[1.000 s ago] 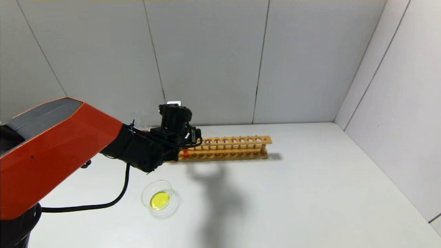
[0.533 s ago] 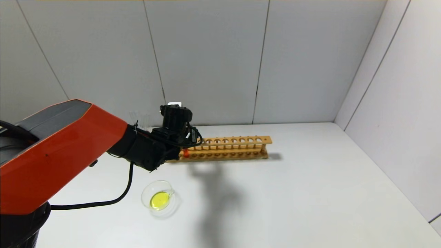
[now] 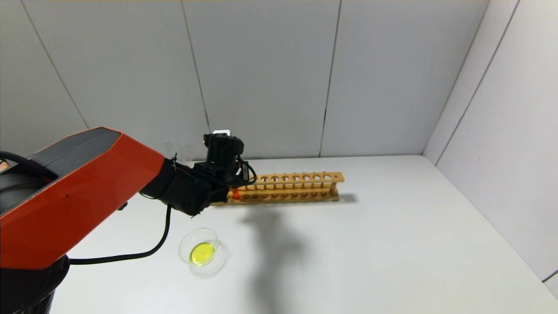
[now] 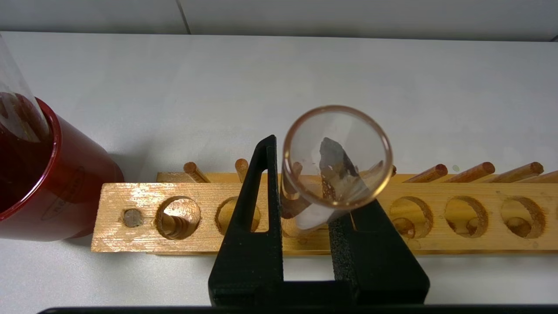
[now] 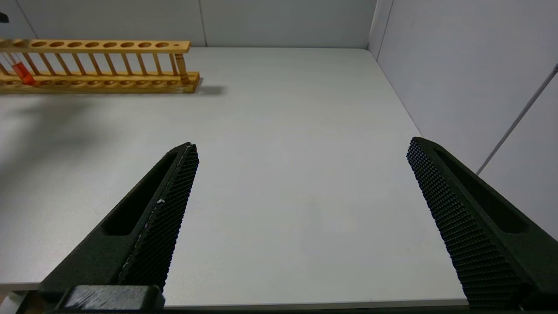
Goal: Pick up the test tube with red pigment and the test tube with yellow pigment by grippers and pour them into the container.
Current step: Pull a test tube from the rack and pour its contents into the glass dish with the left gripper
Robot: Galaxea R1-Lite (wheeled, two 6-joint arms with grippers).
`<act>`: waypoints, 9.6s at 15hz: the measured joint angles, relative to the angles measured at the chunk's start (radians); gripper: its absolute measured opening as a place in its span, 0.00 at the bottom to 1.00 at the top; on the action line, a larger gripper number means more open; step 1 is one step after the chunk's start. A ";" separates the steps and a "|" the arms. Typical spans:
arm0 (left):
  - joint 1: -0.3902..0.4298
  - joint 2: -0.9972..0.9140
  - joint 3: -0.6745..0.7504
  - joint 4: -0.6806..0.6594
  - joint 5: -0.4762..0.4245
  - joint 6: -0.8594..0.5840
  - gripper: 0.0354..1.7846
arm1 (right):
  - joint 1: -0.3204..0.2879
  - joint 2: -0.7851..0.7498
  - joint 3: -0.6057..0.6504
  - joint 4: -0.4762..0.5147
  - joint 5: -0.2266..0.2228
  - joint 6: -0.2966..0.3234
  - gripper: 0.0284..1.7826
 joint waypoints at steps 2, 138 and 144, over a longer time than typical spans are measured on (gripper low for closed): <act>0.002 0.000 -0.001 -0.001 0.001 0.001 0.17 | 0.000 0.000 0.000 0.000 0.000 0.000 0.98; 0.293 -0.316 0.852 -0.520 -0.796 1.943 0.17 | 0.000 0.000 0.000 0.000 0.000 0.000 0.98; 0.310 -0.296 0.828 -0.521 -0.802 1.969 0.17 | 0.000 0.000 0.000 0.000 0.000 0.000 0.98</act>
